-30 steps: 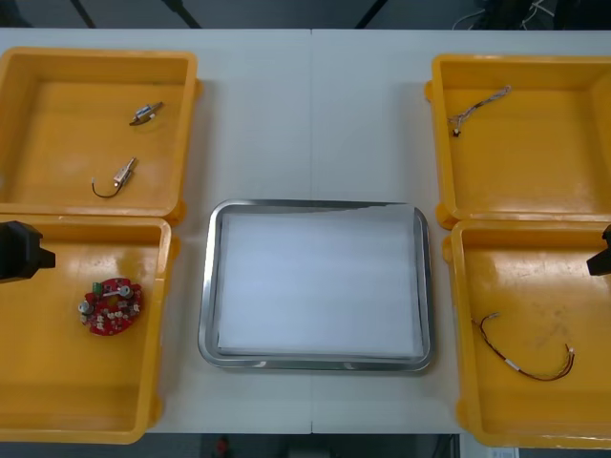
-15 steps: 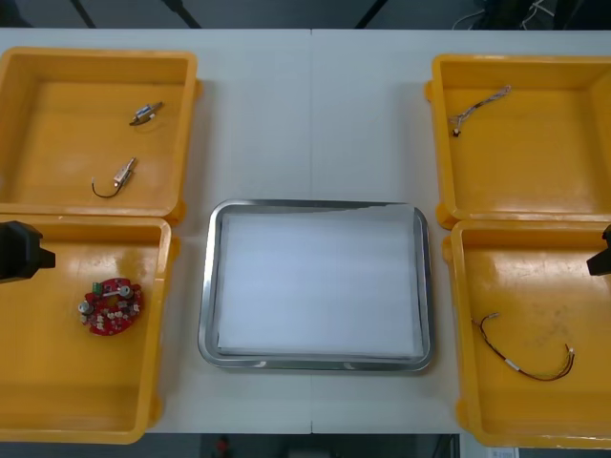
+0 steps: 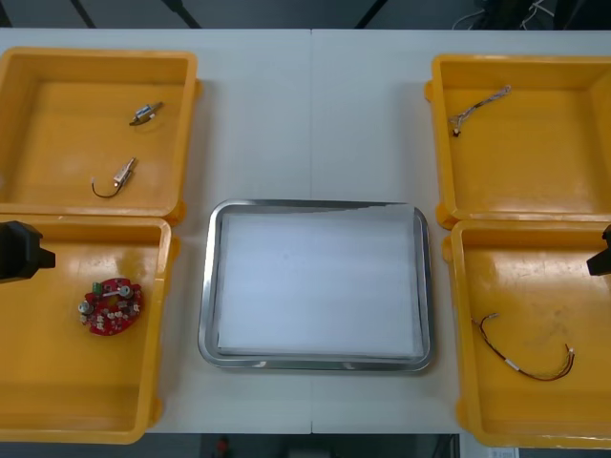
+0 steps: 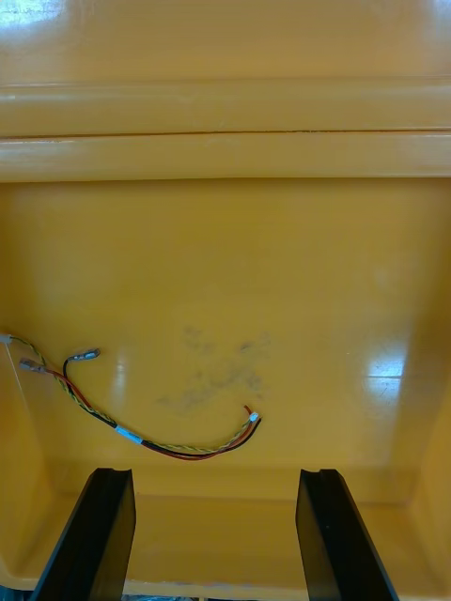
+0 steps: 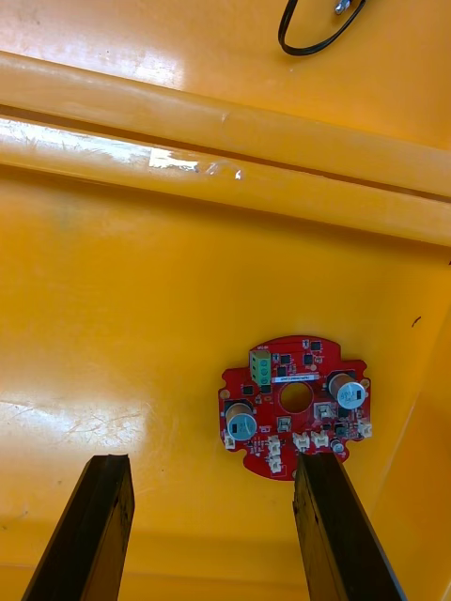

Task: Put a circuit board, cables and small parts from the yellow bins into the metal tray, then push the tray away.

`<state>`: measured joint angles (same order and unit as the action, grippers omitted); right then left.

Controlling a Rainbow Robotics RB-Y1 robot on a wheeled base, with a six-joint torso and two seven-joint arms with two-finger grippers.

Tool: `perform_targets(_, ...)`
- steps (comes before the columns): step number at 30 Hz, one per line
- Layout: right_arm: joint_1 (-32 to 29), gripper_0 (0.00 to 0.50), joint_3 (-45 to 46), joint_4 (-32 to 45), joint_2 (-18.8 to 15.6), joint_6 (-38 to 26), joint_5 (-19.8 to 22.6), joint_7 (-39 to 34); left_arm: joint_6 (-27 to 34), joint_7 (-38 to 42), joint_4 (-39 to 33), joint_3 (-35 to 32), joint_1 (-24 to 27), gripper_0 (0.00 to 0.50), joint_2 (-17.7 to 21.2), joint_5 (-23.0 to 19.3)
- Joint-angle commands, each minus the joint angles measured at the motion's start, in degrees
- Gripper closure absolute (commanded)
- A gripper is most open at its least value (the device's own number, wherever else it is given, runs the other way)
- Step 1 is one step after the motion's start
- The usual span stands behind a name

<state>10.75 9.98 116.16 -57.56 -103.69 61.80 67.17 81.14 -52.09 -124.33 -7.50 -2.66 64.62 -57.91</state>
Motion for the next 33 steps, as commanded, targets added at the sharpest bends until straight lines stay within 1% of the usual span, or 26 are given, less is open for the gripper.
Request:
perform_targets(1, -0.65, 0.0, 1.71, 1.18, 0.08, 0.42, -0.45, -1.6, 0.42, 0.41, -0.48, -1.82, 0.72, 0.0, 2.62, -0.36)
perform_targets(33, -0.65, 0.0, 1.71, 1.18, 0.08, 0.42, -0.45, -1.6, 0.42, 0.41, -0.48, -1.82, 0.72, 0.0, 2.62, -0.36)
